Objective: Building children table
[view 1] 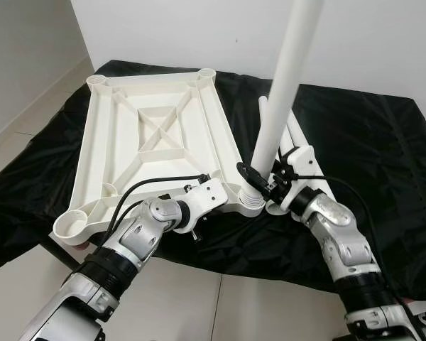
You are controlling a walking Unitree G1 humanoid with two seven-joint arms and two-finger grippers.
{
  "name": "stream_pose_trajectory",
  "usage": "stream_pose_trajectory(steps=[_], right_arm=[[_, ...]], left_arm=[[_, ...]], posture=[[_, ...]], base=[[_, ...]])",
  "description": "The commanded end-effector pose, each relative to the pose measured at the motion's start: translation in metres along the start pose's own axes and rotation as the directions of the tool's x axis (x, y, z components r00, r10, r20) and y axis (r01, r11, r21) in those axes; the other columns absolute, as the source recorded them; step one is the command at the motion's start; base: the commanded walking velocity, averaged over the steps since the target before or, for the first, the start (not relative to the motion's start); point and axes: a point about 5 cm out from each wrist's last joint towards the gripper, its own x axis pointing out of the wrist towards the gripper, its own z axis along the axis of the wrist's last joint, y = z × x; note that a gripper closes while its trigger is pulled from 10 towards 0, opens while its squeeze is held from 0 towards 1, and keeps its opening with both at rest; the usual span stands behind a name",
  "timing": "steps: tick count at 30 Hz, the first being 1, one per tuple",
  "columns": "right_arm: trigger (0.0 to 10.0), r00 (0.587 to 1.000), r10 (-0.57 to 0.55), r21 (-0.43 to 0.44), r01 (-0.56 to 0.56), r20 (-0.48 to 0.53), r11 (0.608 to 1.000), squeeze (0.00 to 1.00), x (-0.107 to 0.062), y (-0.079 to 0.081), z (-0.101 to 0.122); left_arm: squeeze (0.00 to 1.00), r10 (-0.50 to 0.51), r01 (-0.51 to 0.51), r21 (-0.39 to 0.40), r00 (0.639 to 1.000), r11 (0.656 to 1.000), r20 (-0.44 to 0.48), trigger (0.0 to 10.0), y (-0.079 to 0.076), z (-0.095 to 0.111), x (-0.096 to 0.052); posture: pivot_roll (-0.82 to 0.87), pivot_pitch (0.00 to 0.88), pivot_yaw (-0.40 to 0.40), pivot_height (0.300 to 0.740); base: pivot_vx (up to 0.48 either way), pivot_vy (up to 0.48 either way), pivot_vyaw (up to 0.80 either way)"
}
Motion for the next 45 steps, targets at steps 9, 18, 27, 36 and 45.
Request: stream_pose_trajectory(steps=[9, 18, 27, 36, 45], right_arm=[[10.0, 0.991, 0.032, 0.056, -0.025, -0.127, 0.998, 0.0, -0.008, -0.003, -0.028], [10.0, 0.987, -0.037, 0.065, 0.047, -0.154, 0.997, 0.0, -0.019, 0.002, -0.044], [10.0, 0.988, -0.101, 0.083, 0.111, -0.115, 0.99, 0.0, -0.018, 0.005, -0.042], [10.0, 0.99, -0.115, 0.067, 0.121, -0.081, 0.99, 0.0, -0.012, 0.013, -0.035], [10.0, 0.99, -0.101, 0.052, 0.106, -0.098, 0.993, 0.0, -0.012, 0.022, -0.038]], left_arm=[[0.0, -0.109, 0.109, 0.001, 0.993, 0.994, -0.038, 10.0, -0.015, -0.008, 0.001], [0.0, -0.105, 0.105, 0.002, 0.994, 0.994, -0.032, 10.0, -0.015, -0.006, 0.0], [0.0, -0.102, 0.102, 0.002, 0.994, 0.995, -0.027, 10.0, -0.016, -0.005, 0.0], [0.0, -0.097, 0.097, 0.001, 0.995, 0.995, -0.022, 10.0, -0.017, -0.003, 0.0], [0.0, -0.088, 0.088, -0.006, 0.996, 0.996, -0.015, 10.0, -0.017, -0.002, 0.0]], posture=[[-0.11, 0.156, 0.02, 0.74], [-0.11, 0.153, 0.018, 0.74], [-0.12, 0.142, 0.018, 0.74], [-0.12, 0.13, 0.006, 0.74], [-0.11, 0.14, 0.002, 0.74]], base=[[0.0, 0.0, 0.0], [0.0, 0.0, 0.0], [0.0, 0.0, 0.0], [0.0, 0.0, 0.0], [0.0, 0.0, 0.0]])
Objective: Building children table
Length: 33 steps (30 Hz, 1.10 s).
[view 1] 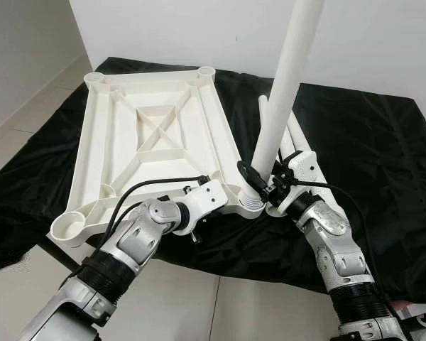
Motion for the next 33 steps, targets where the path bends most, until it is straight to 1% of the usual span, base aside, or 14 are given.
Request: stream_pose_trajectory(steps=[1, 5, 14, 20, 24, 25, 27, 28, 31, 33], right_arm=[[10.0, 0.988, -0.006, 0.042, 0.012, -0.152, 0.999, 0.0, -0.009, 0.007, -0.031], [10.0, 0.989, -0.006, 0.039, 0.011, -0.146, 0.999, 0.0, -0.007, 0.011, -0.028], [10.0, 0.99, -0.017, 0.037, 0.023, -0.137, 0.999, 0.0, -0.003, 0.016, -0.024], [10.0, 0.99, -0.061, 0.042, 0.067, -0.125, 0.997, 0.0, -0.001, 0.021, -0.022], [10.0, 0.99, -0.069, 0.051, 0.076, -0.121, 0.996, 0.0, -0.002, 0.024, -0.022], [10.0, 0.99, -0.079, 0.06, 0.087, -0.116, 0.994, 0.0, -0.002, 0.025, -0.021], [10.0, 0.989, -0.092, 0.053, 0.098, -0.112, 0.994, 0.0, -0.004, 0.026, -0.021], [10.0, 0.989, -0.103, 0.068, 0.11, -0.108, 0.992, 0.0, -0.004, 0.027, -0.02], [10.0, 0.988, -0.121, 0.067, 0.128, -0.099, 0.989, 0.0, -0.005, 0.027, -0.019], [10.0, 0.985, -0.143, 0.084, 0.15, -0.093, 0.985, 0.0, -0.006, 0.028, -0.018]], left_arm=[[0.0, -0.09, 0.09, -0.001, 0.996, 0.996, -0.019, 10.0, -0.013, -0.004, 0.004], [0.0, -0.088, 0.088, -0.002, 0.996, 0.996, -0.017, 10.0, -0.013, -0.004, 0.003], [0.0, -0.085, 0.085, -0.001, 0.996, 0.996, -0.015, 10.0, -0.012, -0.003, 0.002], [0.0, -0.083, 0.083, -0.002, 0.996, 0.997, -0.015, 10.0, -0.012, -0.002, 0.001], [0.0, -0.083, 0.083, -0.002, 0.996, 0.997, -0.014, 10.0, -0.012, -0.002, 0.001], [0.0, -0.083, 0.083, -0.003, 0.996, 0.997, -0.014, 10.0, -0.012, -0.002, 0.001], [0.0, -0.083, 0.083, -0.003, 0.996, 0.997, -0.014, 10.0, -0.012, -0.002, 0.001], [0.0, -0.084, 0.084, -0.003, 0.996, 0.996, -0.014, 10.0, -0.012, -0.002, 0.001], [0.0, -0.084, 0.084, -0.001, 0.996, 0.996, -0.014, 10.0, -0.012, -0.002, 0.001], [0.0, -0.085, 0.085, -0.001, 0.996, 0.996, -0.014, 10.0, -0.012, -0.001, 0.001]], posture=[[-0.11, 0.14, 0.002, 0.74], [-0.11, 0.143, 0.003, 0.74], [-0.11, 0.146, 0.003, 0.74], [-0.11, 0.151, 0.003, 0.74], [-0.11, 0.152, 0.004, 0.74], [-0.11, 0.153, 0.005, 0.74], [-0.11, 0.153, 0.006, 0.74], [-0.11, 0.154, 0.008, 0.74], [-0.11, 0.154, 0.009, 0.74], [-0.11, 0.154, 0.009, 0.74]], base=[[0.0, 0.0, 0.0], [0.0, 0.0, 0.0], [0.0, 0.0, 0.0], [0.0, 0.0, 0.0], [0.0, 0.0, 0.0], [0.0, 0.0, 0.0], [0.0, 0.0, 0.0], [0.0, 0.0, 0.0], [0.0, 0.0, 0.0], [0.0, 0.0, 0.0]])
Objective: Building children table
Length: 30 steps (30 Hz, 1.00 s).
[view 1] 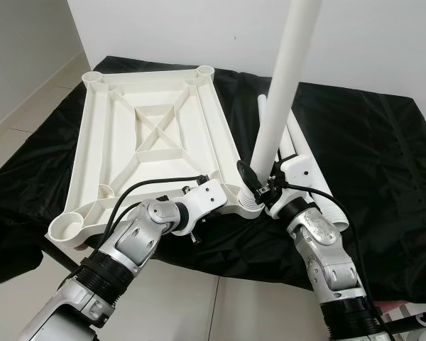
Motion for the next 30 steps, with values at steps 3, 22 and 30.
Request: stream_pose_trajectory(steps=[3, 22, 30], right_arm=[[10.0, 0.994, -0.017, 0.049, 0.022, -0.108, 0.999, 0.0, -0.009, 0.01, -0.022], [10.0, 0.993, -0.091, 0.066, 0.095, -0.072, 0.993, 0.0, -0.009, 0.031, -0.012], [10.0, 0.992, -0.102, 0.071, 0.107, -0.079, 0.992, 0.0, -0.009, 0.037, -0.013]], left_arm=[[0.0, -0.091, 0.091, 0.006, 0.996, 0.996, -0.009, 10.0, -0.012, -0.002, 0.004], [0.0, -0.087, 0.088, 0.002, 0.996, 0.996, -0.004, 10.0, -0.012, 0.0, 0.004], [0.0, -0.086, 0.086, -0.002, 0.996, 0.996, -0.003, 10.0, -0.014, 0.0, 0.004]], posture=[[-0.11, 0.154, 0.01, 0.74], [-0.11, 0.156, 0.001, 0.74], [-0.11, 0.155, -0.003, 0.74]], base=[[0.0, 0.0, 0.0], [0.0, 0.0, 0.0], [0.0, 0.0, 0.0]])
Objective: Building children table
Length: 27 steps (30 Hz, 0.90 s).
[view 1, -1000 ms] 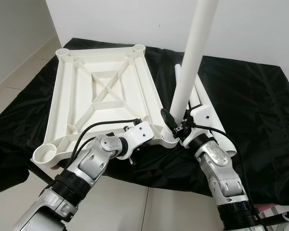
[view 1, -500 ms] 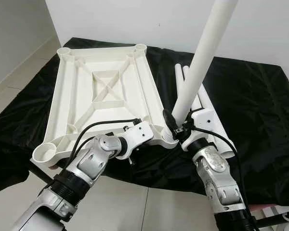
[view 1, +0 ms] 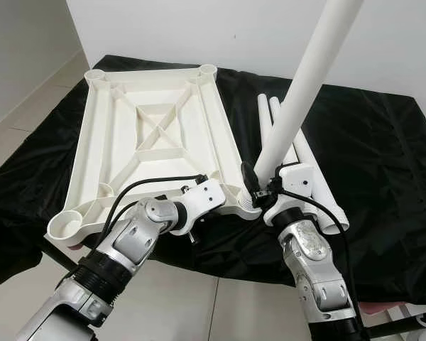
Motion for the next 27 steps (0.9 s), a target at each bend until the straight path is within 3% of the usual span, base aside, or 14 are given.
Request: stream_pose_trajectory(steps=[1, 16, 27], right_arm=[[10.0, 0.994, 0.065, 0.05, -0.061, -0.091, 0.997, 0.0, -0.0032, 0.02, -0.0175], [10.0, 0.995, -0.023, 0.03, 0.026, -0.095, 0.999, 0.0, -0.0003, 0.0268, -0.017], [10.0, 0.983, -0.157, 0.009, 0.158, -0.094, 0.987, 0.0, -0.0009, 0.0243, -0.0176]], left_arm=[[0.0, -0.092, 0.092, 0.004, 0.996, 0.996, -0.004, 10.0, -0.0148, -0.0014, 0.0055], [0.0, -0.085, 0.085, -0.003, 0.996, 0.996, 0.001, 10.0, -0.0164, 0.0, 0.0043], [0.0, -0.085, 0.085, -0.002, 0.996, 0.996, 0.0, 10.0, -0.0166, 0.0001, 0.0037]], posture=[[-0.11, 0.152, -0.006, 0.74], [-0.1, 0.146, -0.017, 0.74], [-0.1, 0.153, -0.01, 0.74]], base=[[0.0, 0.0, 0.0], [0.0, 0.0, 0.0], [0.0, 0.0, 0.0]])
